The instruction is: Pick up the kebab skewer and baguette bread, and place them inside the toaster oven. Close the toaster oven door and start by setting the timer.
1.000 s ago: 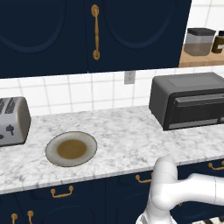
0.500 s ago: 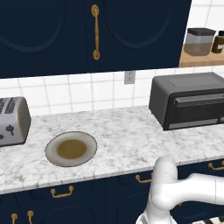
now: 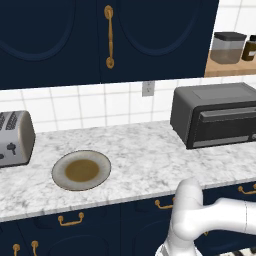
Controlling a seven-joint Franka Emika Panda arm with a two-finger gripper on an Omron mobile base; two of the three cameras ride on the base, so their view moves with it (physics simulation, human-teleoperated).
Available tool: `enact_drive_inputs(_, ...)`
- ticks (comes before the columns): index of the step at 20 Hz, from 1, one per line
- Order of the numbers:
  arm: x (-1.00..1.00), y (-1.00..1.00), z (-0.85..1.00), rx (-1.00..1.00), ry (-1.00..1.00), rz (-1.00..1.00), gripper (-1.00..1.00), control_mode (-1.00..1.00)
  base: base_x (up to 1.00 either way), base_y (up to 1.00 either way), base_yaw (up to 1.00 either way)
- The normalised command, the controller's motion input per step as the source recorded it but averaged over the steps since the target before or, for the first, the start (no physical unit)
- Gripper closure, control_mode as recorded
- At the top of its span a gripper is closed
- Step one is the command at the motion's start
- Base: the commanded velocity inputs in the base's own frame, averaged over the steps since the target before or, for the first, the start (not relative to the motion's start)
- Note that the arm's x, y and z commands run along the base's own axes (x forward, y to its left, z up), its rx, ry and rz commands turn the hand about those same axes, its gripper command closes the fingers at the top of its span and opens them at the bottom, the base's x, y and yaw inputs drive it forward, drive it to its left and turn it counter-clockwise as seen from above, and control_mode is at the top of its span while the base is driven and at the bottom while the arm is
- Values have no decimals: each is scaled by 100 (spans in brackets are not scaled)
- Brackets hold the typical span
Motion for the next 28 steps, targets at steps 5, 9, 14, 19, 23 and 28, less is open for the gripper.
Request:
enact_drive_inputs(5,12,52,-24,0,-1,-10,100,-100,0,0,0)
enact_drive_inputs(9,31,44,-17,0,0,-7,100,-100,0,0,0)
enact_drive_inputs(14,56,19,-15,0,0,-1,100,-100,0,0,0)
enact_drive_inputs(19,52,16,-19,0,0,0,100,-100,0,0,0)
enact_drive_inputs(23,35,29,-31,0,0,0,100,-100,0,0,0)
enact_drive_inputs(28,39,36,-37,3,0,0,100,-100,0,0,0)
